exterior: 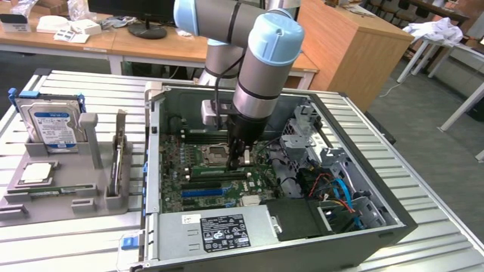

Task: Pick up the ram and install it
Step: 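Insert the ram into the slot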

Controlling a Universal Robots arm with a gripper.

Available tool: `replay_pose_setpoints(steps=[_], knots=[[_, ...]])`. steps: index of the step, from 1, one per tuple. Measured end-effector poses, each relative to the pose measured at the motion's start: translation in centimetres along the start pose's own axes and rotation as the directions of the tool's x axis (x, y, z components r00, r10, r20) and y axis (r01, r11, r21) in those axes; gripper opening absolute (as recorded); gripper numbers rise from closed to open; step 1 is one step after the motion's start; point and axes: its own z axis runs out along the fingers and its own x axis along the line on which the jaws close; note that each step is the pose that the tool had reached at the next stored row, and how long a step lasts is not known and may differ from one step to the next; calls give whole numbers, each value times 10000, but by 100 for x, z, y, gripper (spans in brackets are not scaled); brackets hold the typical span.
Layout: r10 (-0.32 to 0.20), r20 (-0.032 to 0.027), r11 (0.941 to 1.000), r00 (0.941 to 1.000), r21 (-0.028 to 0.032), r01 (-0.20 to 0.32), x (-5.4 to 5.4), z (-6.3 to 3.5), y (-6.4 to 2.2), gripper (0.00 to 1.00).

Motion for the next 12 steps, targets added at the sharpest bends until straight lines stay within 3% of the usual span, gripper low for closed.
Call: replay_pose_setpoints(steps=[12], knots=[[79, 1, 10000, 10000, 5, -79, 1, 14, 0, 12]])
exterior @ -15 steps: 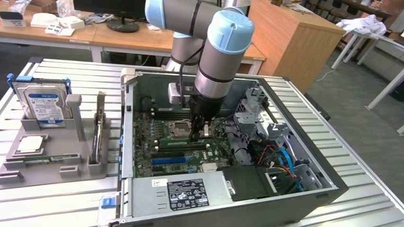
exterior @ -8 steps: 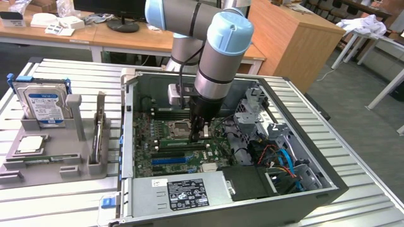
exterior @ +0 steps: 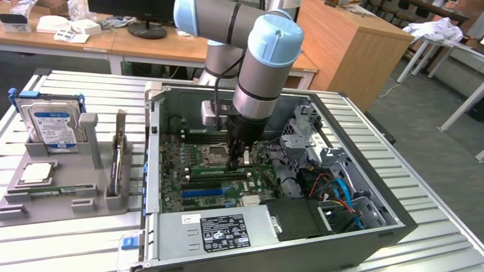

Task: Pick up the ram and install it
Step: 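Insert the ram into the slot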

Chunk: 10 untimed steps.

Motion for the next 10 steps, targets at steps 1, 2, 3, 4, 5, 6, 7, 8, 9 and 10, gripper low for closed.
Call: replay_pose_setpoints(steps=[1, 2, 3, 4, 5, 6, 7, 8, 9, 10], knots=[[38, 1, 10000, 10000, 2, -38, 0, 1, 0, 12], [76, 1, 10000, 10000, 4, -76, 0, 3, 0, 12], [112, 1, 9999, 9999, 5, -112, 0, 3, 0, 12], [124, 0, 9999, 9999, 6, -124, 0, 3, 0, 12], [124, 1, 9999, 9999, 6, -124, 0, 4, 0, 12], [124, 1, 9999, 9999, 6, -124, 0, 4, 0, 12], [125, 2, 9999, 9999, 6, -125, 0, 4, 0, 12], [125, 1, 9999, 9999, 6, -125, 0, 4, 0, 12], [125, 2, 9999, 9999, 7, -125, 0, 4, 0, 12], [125, 2, 9999, 9999, 7, -125, 0, 5, 0, 12]])
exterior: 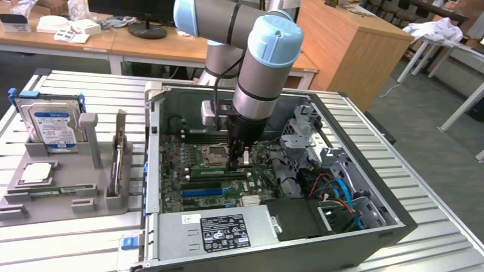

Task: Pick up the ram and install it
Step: 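Insert the ram into the slot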

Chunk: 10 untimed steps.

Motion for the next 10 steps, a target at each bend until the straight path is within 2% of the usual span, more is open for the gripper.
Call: replay_pose_setpoints(steps=[10], knots=[[0, -1, 10000, 10000, -1, 0, 0, 14, 0, 12]])
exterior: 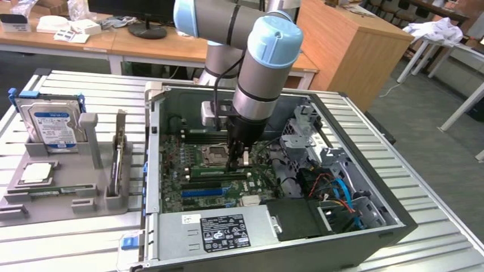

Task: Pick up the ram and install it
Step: 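Insert the ram into the slot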

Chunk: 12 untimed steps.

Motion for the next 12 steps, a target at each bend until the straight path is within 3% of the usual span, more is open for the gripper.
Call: replay_pose_setpoints(steps=[12], knots=[[-1, 3, 10000, 10000, 3, 1, 0, 10, 5, 12]])
